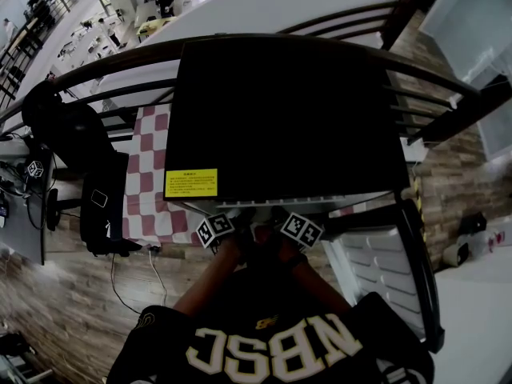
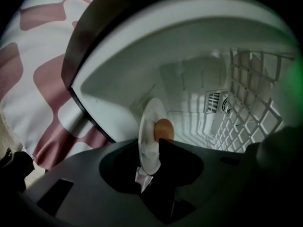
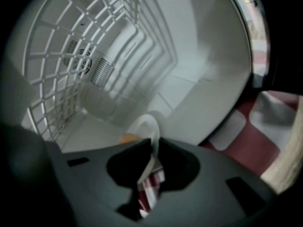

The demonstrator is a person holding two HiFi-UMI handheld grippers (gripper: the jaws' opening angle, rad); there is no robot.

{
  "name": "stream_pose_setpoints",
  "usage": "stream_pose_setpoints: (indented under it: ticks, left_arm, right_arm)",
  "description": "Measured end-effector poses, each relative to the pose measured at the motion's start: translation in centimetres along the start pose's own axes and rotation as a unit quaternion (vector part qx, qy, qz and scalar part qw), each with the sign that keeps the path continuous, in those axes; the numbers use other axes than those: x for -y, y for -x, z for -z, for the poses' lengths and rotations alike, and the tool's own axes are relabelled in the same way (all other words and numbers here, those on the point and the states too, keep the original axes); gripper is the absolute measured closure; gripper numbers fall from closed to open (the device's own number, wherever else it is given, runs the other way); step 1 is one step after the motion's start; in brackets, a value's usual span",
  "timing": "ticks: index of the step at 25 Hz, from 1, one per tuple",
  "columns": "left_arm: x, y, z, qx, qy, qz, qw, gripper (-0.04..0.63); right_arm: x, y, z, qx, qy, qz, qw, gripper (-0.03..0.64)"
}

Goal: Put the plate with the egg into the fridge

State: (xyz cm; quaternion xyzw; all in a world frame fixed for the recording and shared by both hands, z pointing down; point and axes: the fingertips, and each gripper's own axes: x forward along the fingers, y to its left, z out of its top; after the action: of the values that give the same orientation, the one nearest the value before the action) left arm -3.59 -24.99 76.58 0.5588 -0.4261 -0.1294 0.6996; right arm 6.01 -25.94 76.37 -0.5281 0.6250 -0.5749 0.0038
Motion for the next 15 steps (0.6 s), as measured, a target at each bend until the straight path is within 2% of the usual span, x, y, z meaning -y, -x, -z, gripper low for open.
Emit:
stream_pose_setpoints:
  ticks: [5, 15]
  left_arm:
    - [1.1, 0.4, 1.1, -0.027, 0.003, 0.007, 0.9996, 0.393]
    - [2.0, 2.0, 2.0, -0.039, -0.011, 0.018, 0.999, 0.36]
  right_arm:
    - [0.0, -0.1, -0.3, 0.01, 0.003, 0.008, 1.0, 0.571]
    - [-0.6, -0.6, -1.4, 0.034, 0.036, 0.014, 0.999, 0.563]
